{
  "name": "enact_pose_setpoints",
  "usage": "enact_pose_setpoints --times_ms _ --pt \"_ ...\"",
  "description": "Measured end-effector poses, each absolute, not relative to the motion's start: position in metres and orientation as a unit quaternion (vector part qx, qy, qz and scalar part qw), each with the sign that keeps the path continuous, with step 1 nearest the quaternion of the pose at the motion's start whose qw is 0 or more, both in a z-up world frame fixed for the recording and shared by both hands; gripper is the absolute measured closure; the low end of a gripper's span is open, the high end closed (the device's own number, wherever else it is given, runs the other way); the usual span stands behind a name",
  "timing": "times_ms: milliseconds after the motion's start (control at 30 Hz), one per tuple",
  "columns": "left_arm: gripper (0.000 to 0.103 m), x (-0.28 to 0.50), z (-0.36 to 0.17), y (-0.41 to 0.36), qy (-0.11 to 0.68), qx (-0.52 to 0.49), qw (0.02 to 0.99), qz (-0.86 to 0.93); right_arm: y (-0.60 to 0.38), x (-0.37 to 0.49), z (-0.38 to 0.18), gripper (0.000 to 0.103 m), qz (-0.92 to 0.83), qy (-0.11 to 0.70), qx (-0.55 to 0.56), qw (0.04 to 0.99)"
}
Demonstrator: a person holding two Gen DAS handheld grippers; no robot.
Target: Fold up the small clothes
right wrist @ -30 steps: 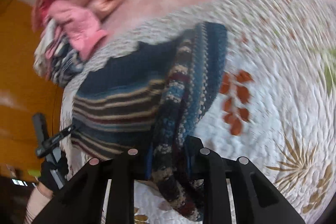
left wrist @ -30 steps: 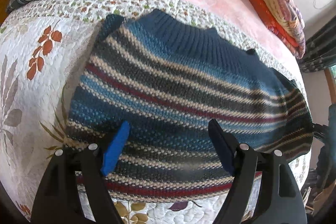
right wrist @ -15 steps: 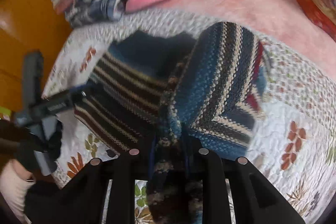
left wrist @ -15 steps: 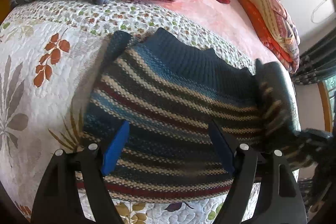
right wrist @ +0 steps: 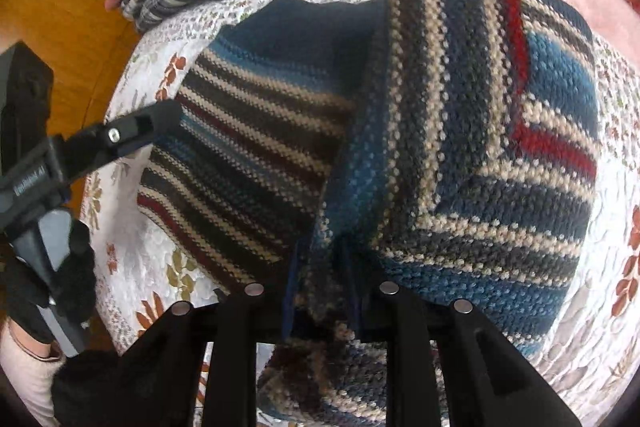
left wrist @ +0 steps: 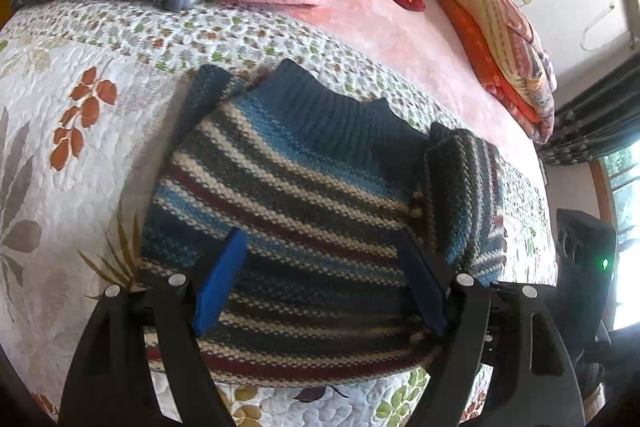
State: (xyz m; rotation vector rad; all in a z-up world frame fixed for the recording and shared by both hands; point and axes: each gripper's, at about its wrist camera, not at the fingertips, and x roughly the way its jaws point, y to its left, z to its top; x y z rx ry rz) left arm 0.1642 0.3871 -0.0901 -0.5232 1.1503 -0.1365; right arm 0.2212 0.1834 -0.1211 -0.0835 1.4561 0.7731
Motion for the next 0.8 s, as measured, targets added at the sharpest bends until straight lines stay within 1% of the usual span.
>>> enact_pose_setpoints --times_ms 33,133,167,233,267,400,500,567,667,800 --pt "0.026 0.164 -0.09 0.385 0.538 -0.244 0.804 -0.066 0.182 0.222 -0.12 0.081 0.346 0.648 -0.031 0.677" --pt "0.026 0.165 -0.089 0.376 0.54 -0.245 0.801 -0.079 0.173 0.221 -0.113 0.071 0.358 0.645 -0.004 0.675" --pt "0.026 0.165 -0.089 0.375 0.54 -0.245 0.801 -0.084 0.171 0.221 -0.11 0.07 0.359 0.643 0.001 0.676" --pt "0.026 0.166 -0.087 0.37 0.54 -0.245 0.8 -0.093 0.161 0.218 -0.097 0.059 0.366 0.639 0.018 0.676" --pt "0.026 0.166 -0.085 0.368 0.54 -0.248 0.798 -0.1 0.152 0.216 -0.088 0.056 0.369 0.636 0.029 0.677" --pt "0.026 0.166 -0.08 0.356 0.537 -0.26 0.793 -0.126 0.107 0.209 -0.063 0.051 0.36 0.622 0.065 0.693" --pt "0.024 0.165 -0.08 0.345 0.542 -0.266 0.785 -0.14 0.069 0.203 -0.057 0.05 0.34 0.618 0.094 0.702" --pt "0.024 0.163 -0.084 0.335 0.549 -0.267 0.778 -0.151 0.04 0.197 -0.064 0.045 0.317 0.622 0.114 0.707" --pt "0.024 0.162 -0.089 0.325 0.557 -0.273 0.769 -0.155 0.024 0.204 -0.085 0.045 0.276 0.654 0.131 0.692" --pt "0.023 0.162 -0.094 0.313 0.557 -0.289 0.761 -0.164 0.022 0.213 -0.098 0.045 0.274 0.66 0.137 0.686"
